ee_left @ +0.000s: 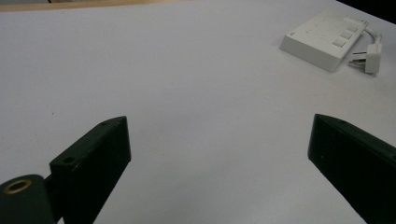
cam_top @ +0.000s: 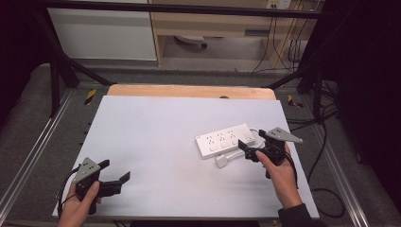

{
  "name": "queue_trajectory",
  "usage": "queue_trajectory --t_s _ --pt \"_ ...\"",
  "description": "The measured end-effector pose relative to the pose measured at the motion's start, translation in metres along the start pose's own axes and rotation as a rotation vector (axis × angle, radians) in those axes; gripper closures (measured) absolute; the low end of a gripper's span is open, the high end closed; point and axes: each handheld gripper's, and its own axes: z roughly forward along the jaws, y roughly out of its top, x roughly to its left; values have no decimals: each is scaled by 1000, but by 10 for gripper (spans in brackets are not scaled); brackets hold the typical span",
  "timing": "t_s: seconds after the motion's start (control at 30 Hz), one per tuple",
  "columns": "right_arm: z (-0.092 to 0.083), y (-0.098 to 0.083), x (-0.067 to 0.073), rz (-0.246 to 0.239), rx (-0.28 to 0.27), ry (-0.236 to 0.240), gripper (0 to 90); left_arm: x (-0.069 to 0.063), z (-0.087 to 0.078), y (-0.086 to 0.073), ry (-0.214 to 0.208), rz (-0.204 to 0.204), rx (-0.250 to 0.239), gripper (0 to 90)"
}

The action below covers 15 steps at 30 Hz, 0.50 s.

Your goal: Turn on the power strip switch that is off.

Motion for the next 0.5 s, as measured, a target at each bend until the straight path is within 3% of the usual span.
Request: queue_trajectory --t_s 0.5 --pt "-35 -20 -19 25 -3 -36 38 1 -1 0 4 -6 -7 57"
